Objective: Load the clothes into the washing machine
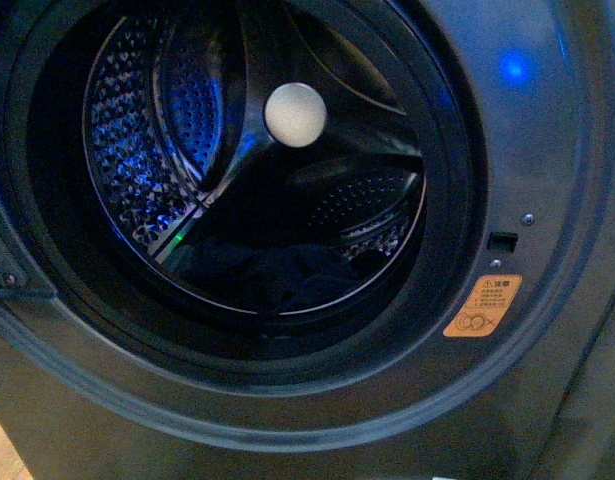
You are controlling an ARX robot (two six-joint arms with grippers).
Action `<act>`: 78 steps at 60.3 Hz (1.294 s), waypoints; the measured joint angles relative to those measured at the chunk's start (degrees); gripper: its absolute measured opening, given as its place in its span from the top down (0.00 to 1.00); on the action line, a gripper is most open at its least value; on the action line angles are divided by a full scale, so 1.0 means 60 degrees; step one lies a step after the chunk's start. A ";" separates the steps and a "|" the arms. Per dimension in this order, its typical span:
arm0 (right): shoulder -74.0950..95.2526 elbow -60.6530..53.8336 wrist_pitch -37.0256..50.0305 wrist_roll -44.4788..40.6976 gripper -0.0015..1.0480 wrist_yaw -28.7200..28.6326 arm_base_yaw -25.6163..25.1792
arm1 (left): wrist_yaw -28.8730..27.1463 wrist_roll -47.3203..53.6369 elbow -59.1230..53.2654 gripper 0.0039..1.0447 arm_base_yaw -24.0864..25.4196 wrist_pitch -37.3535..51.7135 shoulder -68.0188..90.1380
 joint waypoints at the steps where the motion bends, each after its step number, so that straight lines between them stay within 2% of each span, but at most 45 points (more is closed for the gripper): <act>1: 0.0000 0.0000 0.0000 0.0000 0.07 0.0004 0.0000 | 0.0062 0.0004 -0.0084 0.92 0.0077 -0.0018 -0.0124; 4: 0.0000 0.0000 0.0000 0.0000 0.07 0.0004 0.0000 | 0.0211 0.0000 -0.0295 0.98 0.0259 -0.0095 -0.0415; 21: 0.0000 0.0000 0.0000 0.0000 0.07 0.0004 0.0000 | 0.1089 0.0025 -0.1319 0.97 0.1137 -0.1045 -0.2357; 26: 0.0000 0.0000 0.0000 0.0000 0.07 0.0004 0.0000 | 0.1898 0.0029 -0.1457 0.97 0.1756 -0.1355 -0.2801; 32: 0.0000 0.0000 0.0000 0.0000 0.07 0.0007 0.0000 | 0.1938 0.0029 -0.1588 0.97 0.2065 -0.1657 -0.3249; 43: 0.0000 -0.0004 0.0000 0.0000 0.07 0.0004 0.0000 | 0.1989 0.0029 -0.1945 0.97 0.2084 -0.1894 -0.4000; 78: 0.0000 0.0000 0.0000 0.0000 0.07 0.0004 0.0000 | 0.2007 0.0029 -0.1945 0.97 0.2087 -0.4317 -0.6517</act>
